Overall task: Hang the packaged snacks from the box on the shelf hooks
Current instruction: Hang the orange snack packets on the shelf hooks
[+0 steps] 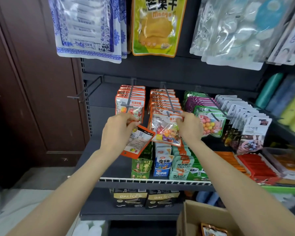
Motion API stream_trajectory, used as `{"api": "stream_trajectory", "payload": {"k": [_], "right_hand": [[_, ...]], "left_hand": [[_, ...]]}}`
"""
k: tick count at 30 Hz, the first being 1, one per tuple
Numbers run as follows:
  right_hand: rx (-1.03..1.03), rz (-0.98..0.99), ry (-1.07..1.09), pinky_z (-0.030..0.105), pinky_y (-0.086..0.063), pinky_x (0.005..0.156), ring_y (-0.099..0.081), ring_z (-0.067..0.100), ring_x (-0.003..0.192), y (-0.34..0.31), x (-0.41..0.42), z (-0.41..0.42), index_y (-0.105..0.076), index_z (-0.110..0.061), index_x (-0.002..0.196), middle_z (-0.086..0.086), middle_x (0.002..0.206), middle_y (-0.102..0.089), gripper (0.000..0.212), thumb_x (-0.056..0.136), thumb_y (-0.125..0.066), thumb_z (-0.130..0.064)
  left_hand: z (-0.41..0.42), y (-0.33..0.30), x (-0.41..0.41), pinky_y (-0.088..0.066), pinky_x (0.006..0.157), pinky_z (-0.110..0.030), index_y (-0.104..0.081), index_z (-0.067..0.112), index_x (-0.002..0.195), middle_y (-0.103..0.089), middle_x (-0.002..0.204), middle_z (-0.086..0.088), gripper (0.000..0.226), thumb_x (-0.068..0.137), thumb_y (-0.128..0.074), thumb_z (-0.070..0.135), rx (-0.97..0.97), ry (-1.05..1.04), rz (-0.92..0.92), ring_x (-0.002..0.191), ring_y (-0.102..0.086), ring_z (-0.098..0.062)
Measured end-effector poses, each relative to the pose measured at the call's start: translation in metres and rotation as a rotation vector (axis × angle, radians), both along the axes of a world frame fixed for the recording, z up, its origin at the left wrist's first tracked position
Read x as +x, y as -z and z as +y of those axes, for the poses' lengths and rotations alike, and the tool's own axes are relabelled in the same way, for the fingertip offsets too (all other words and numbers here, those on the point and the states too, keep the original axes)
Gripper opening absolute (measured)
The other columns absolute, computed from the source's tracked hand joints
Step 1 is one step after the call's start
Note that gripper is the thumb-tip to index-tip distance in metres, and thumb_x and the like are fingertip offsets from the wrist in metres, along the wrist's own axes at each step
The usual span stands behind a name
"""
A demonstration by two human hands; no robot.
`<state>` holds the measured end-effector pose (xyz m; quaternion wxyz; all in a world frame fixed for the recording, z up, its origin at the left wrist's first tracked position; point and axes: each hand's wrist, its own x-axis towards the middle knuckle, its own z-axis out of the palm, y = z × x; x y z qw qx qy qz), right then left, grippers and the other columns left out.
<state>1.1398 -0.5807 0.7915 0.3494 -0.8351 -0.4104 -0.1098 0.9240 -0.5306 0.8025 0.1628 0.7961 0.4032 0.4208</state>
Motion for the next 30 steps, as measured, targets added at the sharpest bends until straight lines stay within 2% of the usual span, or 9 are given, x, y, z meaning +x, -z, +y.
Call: {"api": "stream_trajectory", "payload": {"k": [4, 6, 9, 11, 15, 23, 25, 30], "right_hand": [[0.071, 0.054, -0.032, 0.025, -0.039, 0.059, -0.058, 0.021, 0.071, 0.005, -0.001, -0.002, -0.065, -0.016, 0.118, 0.010, 0.093, -0.071, 0.027, 0.094, -0.053, -0.023], [0.092, 0.057, -0.077, 0.027, -0.042, 0.060, -0.061, 0.021, 0.073, 0.010, -0.001, -0.008, -0.066, -0.015, 0.116, 0.008, 0.098, -0.071, 0.026, 0.095, -0.053, -0.022], [0.075, 0.074, -0.134, 0.031, -0.048, 0.058, -0.062, 0.019, 0.067, 0.020, 0.000, -0.021, -0.069, -0.018, 0.110, 0.004, 0.090, -0.071, 0.022, 0.095, -0.053, -0.022], [0.100, 0.073, -0.171, 0.033, -0.050, 0.063, -0.063, 0.020, 0.078, 0.022, 0.002, -0.025, -0.069, -0.017, 0.108, 0.003, 0.096, -0.070, 0.021, 0.094, -0.054, -0.023], [0.178, 0.073, -0.152, 0.029, -0.046, 0.064, -0.062, 0.021, 0.084, 0.013, 0.005, -0.022, -0.069, -0.016, 0.108, 0.002, 0.097, -0.070, 0.022, 0.095, -0.053, -0.024], [0.158, 0.044, -0.063, 0.026, -0.042, 0.064, -0.063, 0.023, 0.089, 0.008, 0.000, -0.017, -0.068, -0.015, 0.109, 0.003, 0.100, -0.070, 0.024, 0.096, -0.052, -0.027], [0.166, 0.053, -0.051, 0.026, -0.040, 0.063, -0.063, 0.023, 0.088, 0.008, 0.000, -0.018, -0.068, -0.015, 0.106, 0.003, 0.097, -0.070, 0.023, 0.096, -0.051, -0.026], [0.166, 0.015, -0.041, 0.021, -0.031, 0.050, -0.061, 0.021, 0.075, 0.004, -0.003, -0.009, -0.069, -0.014, 0.104, 0.005, 0.085, -0.069, 0.023, 0.096, -0.050, -0.024]], "left_hand": [[0.000, 0.000, -0.003, -0.042, 0.067, -0.018, -0.072, 0.020, 0.094, -0.061, 0.079, 0.013, 0.010, 0.087, -0.066, 0.023, -0.028, 0.016, 0.004, 0.070, -0.055, -0.001], [0.000, 0.000, -0.005, -0.039, 0.063, -0.014, -0.072, 0.020, 0.093, -0.060, 0.077, 0.014, 0.010, 0.087, -0.066, 0.023, -0.028, 0.021, 0.006, 0.067, -0.053, 0.003], [0.000, 0.000, -0.006, -0.037, 0.061, -0.009, -0.072, 0.020, 0.093, -0.061, 0.078, 0.013, 0.009, 0.087, -0.066, 0.023, -0.029, 0.023, 0.008, 0.066, -0.052, 0.004], [0.000, -0.001, -0.005, -0.038, 0.061, -0.009, -0.072, 0.020, 0.093, -0.063, 0.080, 0.011, 0.009, 0.087, -0.066, 0.023, -0.023, 0.028, 0.012, 0.066, -0.052, 0.004], [-0.001, -0.003, -0.001, -0.035, 0.060, -0.006, -0.073, 0.020, 0.091, -0.060, 0.076, 0.013, 0.008, 0.087, -0.066, 0.022, -0.011, 0.015, -0.002, 0.065, -0.051, 0.007], [-0.002, -0.005, -0.001, -0.036, 0.060, -0.010, -0.073, 0.021, 0.091, -0.061, 0.076, 0.012, 0.008, 0.087, -0.066, 0.023, -0.020, 0.010, -0.006, 0.066, -0.052, 0.003], [-0.002, -0.005, -0.002, -0.036, 0.061, -0.011, -0.073, 0.021, 0.091, -0.061, 0.077, 0.011, 0.008, 0.087, -0.066, 0.023, -0.024, 0.011, -0.006, 0.067, -0.052, 0.002], [-0.001, -0.003, -0.004, -0.040, 0.064, -0.014, -0.073, 0.021, 0.090, -0.062, 0.074, 0.011, 0.008, 0.086, -0.068, 0.024, -0.060, 0.007, -0.033, 0.068, -0.055, 0.000]]}}
